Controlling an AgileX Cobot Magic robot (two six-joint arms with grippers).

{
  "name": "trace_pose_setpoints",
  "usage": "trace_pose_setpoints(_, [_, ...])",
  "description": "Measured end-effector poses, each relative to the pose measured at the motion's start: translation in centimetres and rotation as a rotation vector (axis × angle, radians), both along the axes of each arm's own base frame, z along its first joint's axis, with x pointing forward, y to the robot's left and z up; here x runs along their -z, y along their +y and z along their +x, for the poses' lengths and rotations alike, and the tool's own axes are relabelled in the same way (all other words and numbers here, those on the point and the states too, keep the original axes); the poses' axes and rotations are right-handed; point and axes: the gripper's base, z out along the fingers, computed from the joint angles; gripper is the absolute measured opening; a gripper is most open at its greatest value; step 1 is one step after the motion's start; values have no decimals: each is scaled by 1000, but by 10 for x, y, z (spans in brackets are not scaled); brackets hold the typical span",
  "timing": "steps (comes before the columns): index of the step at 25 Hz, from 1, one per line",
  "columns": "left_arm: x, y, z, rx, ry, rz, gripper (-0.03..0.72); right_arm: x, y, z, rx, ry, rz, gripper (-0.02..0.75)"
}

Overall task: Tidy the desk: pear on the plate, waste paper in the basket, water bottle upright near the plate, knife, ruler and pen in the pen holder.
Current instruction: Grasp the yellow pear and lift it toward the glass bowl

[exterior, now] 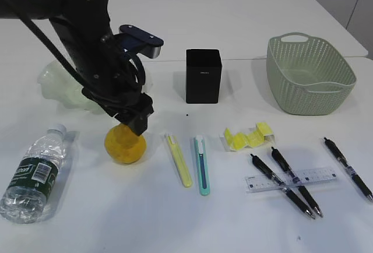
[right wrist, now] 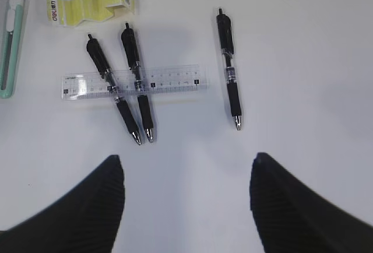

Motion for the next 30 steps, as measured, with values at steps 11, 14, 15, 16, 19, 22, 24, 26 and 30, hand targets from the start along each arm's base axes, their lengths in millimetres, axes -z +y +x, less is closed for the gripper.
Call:
trace_pose_setpoints(11, [27,-2,11,2,-3,56,529,0,0,0,0,-6,-4,499])
trace_pose_setpoints(14, [34,-3,13,3,-1,56,527,0,0,0,0,-6,-6,499])
trace_pose_setpoints(15, [36,-3,13,3,-3,55,526,0,0,0,0,-6,-6,499])
trace_pose_setpoints(16, [38,-4,14,4,1,58,526,0,0,0,0,-6,-6,499])
trace_pose_setpoints(19, [43,-4,15,6,6,66,524,0,-1,1,0,-7,-7,499])
trace_pose_setpoints(22, [43,-4,16,7,1,65,522,0,-1,1,0,-7,-8,499])
trace_pose_setpoints(24, [43,-4,16,7,0,64,520,0,-1,1,0,-7,-8,498])
trace_pose_setpoints(26, [44,-5,16,7,2,65,509,0,-1,1,0,-7,-10,498])
trace_pose_setpoints(30, [44,-4,16,7,10,71,415,0,-1,1,0,-7,-10,498])
